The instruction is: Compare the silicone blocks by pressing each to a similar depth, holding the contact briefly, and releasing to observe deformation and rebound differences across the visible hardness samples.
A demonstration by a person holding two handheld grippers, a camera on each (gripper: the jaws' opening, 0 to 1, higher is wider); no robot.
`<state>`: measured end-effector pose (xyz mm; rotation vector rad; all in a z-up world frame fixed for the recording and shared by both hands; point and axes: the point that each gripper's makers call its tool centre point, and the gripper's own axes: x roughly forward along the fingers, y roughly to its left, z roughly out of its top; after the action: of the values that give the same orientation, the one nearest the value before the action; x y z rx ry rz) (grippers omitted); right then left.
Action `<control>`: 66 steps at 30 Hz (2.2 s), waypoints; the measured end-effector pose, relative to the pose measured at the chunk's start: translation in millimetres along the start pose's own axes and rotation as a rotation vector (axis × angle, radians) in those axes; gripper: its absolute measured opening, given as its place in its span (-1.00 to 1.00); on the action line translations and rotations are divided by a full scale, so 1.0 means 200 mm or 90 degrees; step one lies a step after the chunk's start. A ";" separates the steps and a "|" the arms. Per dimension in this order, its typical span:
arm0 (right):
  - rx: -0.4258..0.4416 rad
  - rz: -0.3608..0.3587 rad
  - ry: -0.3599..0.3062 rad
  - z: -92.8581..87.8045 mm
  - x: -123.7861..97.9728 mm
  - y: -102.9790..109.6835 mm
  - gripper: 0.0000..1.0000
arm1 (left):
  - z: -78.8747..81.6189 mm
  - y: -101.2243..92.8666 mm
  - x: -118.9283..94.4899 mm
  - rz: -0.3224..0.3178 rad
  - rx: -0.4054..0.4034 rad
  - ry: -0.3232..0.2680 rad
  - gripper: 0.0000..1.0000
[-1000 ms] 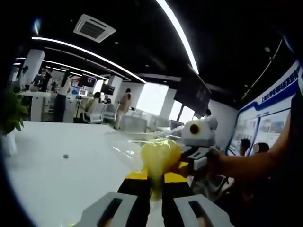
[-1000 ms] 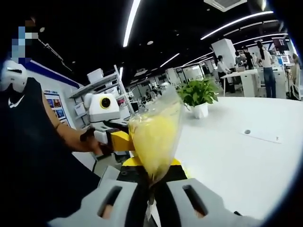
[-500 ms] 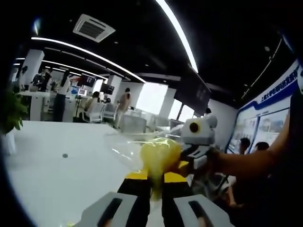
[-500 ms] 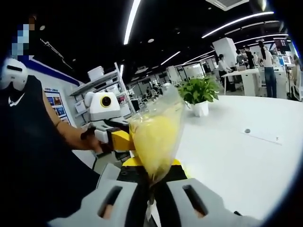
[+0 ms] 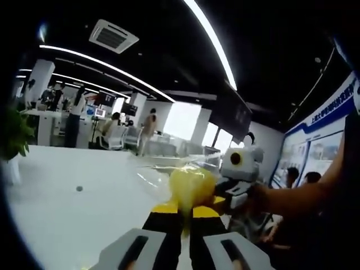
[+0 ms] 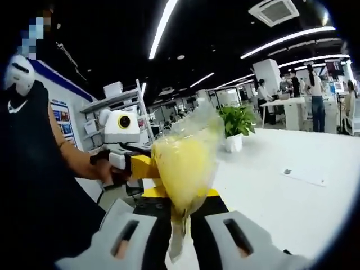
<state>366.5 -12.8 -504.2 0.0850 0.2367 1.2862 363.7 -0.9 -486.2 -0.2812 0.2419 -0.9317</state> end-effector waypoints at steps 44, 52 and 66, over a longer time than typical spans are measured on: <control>-0.064 -0.335 0.021 -0.42 -0.77 -0.29 0.93 | -0.34 0.16 0.22 -0.011 -0.265 0.146 -0.97; -0.021 -0.360 0.047 -0.62 -0.84 -0.29 0.93 | -0.47 0.25 0.25 -0.003 -0.307 0.179 -0.97; 0.022 -0.390 0.068 -0.86 -0.89 -0.27 0.93 | -0.76 0.34 0.28 0.016 -0.352 0.247 -0.97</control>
<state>333.0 -210.0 -658.5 -0.0286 0.3455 0.6770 397.8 -29.0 -656.5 -0.6027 0.8644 -0.8766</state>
